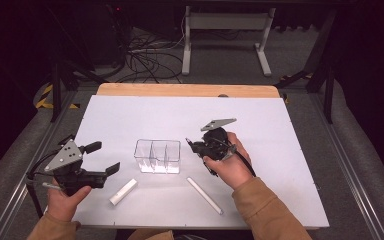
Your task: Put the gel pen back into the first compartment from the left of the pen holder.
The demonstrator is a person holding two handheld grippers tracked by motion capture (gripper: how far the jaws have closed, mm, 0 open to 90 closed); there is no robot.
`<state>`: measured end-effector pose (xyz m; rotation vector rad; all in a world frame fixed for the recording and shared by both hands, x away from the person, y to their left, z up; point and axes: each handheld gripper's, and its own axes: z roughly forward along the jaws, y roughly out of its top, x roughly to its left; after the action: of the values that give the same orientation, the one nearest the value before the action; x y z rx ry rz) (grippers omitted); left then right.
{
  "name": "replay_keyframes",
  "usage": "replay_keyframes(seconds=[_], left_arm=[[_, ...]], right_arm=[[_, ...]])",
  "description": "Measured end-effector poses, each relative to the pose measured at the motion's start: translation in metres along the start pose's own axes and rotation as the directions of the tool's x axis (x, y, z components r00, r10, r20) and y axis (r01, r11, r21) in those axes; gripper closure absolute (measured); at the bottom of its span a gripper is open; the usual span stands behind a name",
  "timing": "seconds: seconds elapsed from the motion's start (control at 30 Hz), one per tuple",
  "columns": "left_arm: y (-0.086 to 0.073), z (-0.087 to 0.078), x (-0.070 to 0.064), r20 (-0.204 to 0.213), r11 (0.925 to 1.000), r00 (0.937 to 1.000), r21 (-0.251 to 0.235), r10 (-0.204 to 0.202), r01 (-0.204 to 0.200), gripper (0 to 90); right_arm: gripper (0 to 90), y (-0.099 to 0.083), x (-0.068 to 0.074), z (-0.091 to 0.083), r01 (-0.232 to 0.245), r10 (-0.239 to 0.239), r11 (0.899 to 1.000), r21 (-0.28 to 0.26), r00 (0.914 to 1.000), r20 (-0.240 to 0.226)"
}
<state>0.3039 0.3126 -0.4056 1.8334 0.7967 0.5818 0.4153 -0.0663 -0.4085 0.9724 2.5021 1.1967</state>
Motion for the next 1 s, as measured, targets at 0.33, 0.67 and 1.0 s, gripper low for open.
replay_keyframes(seconds=[0.33, 0.67, 1.0], left_arm=[[0.0, 0.0, 0.001, -0.001, 1.0, 1.0, 0.0, 0.0, 0.0, 9.3], [0.0, 0.0, 0.001, -0.001, 1.0, 1.0, 0.0, 0.0, 0.0, 9.3], [0.0, 0.0, 0.001, 0.002, 1.0, 1.0, -0.001, -0.003, 0.003, 9.4]], right_arm=[[80.8, 0.008, 0.007, -0.019, 0.101, -0.113, 0.983, -0.153, 0.991, -0.072], [80.8, 0.019, 0.02, -0.029, 0.126, -0.172, 0.94, -0.318, 0.9778, -0.121], [80.7, 0.029, 0.031, -0.026, 0.098, -0.187, 0.893, -0.438, 0.9687, -0.164]])
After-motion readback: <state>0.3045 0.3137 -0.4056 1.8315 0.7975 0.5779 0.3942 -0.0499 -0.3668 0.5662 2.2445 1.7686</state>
